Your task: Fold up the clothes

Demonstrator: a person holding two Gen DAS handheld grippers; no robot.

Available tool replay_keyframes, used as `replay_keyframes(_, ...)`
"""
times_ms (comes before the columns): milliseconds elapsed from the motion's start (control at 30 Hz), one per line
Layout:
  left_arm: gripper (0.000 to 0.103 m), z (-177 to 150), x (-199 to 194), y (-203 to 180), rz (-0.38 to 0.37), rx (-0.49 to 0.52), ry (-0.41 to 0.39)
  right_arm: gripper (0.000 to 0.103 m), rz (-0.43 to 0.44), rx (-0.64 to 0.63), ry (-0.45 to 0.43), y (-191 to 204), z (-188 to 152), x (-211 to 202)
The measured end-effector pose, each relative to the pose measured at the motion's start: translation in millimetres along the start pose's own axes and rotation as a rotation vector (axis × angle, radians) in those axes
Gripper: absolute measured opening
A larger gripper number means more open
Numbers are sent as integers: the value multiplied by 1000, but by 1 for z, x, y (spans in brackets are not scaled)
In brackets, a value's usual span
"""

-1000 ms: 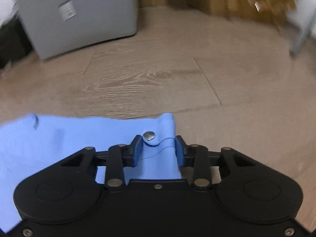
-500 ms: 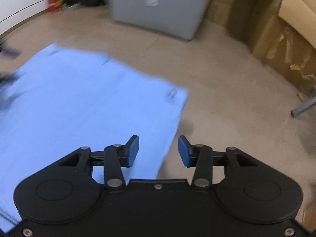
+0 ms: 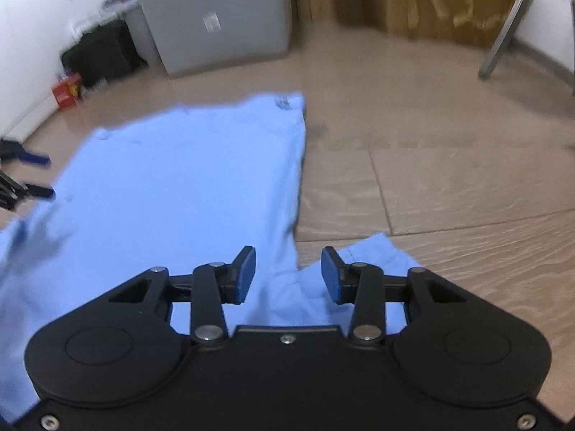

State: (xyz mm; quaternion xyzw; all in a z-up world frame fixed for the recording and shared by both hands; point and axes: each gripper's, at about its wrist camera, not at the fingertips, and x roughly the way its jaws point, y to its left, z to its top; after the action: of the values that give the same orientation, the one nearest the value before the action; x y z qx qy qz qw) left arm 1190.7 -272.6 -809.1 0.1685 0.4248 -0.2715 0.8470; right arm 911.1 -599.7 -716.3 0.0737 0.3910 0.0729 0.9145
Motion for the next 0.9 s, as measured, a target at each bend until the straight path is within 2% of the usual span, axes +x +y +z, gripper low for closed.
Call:
replay_keyframes(67,76,-25,-29,12,40,-90,7,74,10,-30,18,6,-11,-14)
replay_keyframes(133,76,-55,-54,28,135,-210,-6,77,7,-57,44,13,-28,-32)
replay_keyframes(233,76,-103,-82,40,311,-390,-12,77,-7,4,81,10,-47,-49)
replay_keyframes(300,76,-130,-96,36,341,-498,-34,77,18,67,123,10,-59,-64)
replay_keyframes(400,77,-149,-98,6,292,-508,-52,78,103,72,138,28,-69,-81)
replay_keyframes(433,77,-150,-94,-7,231,-441,-42,80,112,35,133,43,-70,-83)
replay_keyframes(467,77,-148,-91,-16,208,-378,-26,80,121,10,131,54,-70,-83)
replay_keyframes(567,77,-148,-93,-27,207,-298,-19,80,140,-60,147,78,-67,-76)
replay_keyframes(633,77,-153,-93,-20,203,-340,-16,81,145,-95,145,86,-63,-72)
replay_keyframes(767,77,-165,-89,3,246,-474,53,81,121,-72,146,88,-59,-66)
replay_keyframes(900,76,-170,-81,14,249,-552,97,82,121,-90,133,96,-58,-63)
